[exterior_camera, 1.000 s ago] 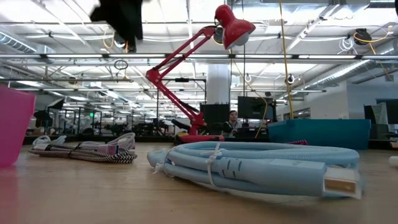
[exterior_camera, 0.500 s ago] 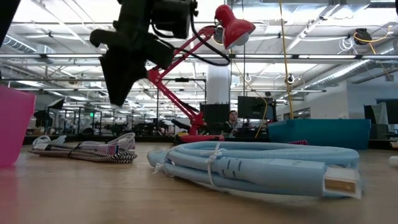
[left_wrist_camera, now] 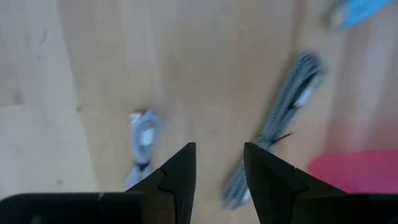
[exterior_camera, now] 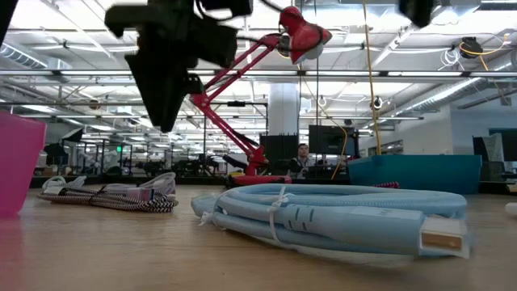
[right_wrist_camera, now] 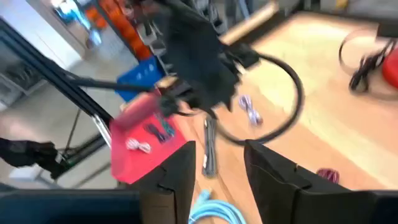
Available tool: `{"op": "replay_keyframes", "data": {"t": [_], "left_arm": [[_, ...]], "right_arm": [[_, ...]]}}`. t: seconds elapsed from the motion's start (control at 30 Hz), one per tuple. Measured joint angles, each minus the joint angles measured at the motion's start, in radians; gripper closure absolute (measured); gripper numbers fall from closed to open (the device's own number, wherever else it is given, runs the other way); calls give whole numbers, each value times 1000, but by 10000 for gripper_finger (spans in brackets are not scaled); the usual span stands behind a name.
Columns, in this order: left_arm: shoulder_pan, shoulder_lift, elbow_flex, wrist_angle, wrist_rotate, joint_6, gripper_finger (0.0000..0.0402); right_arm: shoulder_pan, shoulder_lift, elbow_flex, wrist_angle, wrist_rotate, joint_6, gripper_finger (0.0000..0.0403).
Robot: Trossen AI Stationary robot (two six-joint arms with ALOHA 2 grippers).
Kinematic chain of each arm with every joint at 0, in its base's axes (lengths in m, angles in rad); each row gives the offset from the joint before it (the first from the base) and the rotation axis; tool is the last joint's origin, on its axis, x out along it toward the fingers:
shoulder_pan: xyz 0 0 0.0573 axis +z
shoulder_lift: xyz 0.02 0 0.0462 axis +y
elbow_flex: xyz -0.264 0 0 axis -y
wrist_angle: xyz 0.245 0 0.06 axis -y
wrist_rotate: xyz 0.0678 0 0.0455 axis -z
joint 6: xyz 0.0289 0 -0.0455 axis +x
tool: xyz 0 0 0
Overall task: Sort cables
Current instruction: Put the purple charger cable into the pink bin
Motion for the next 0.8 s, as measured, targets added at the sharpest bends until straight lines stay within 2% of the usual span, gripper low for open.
{"op": "replay_keyframes", "data": {"t": [0.17, 0.33, 0.4, 0.6, 0.8], "left_arm": [[-84, -68, 0, 77, -49, -118, 266], [-166, -152, 0, 167, -156, -257, 266], [-199, -186, 0, 199, -207, -315, 266], [-279, -257, 0, 255, -339, -433, 266], [-320, -288, 0, 245, -409, -505, 266]], "right_arm": [[-209, 120, 19, -52, -285, 11, 293], [-313, 214, 19, -181, -481, 33, 293], [-331, 247, 19, -183, -512, -4, 286], [-379, 333, 20, -184, -514, -68, 253], [-420, 421, 20, -184, -585, -67, 228]]}}
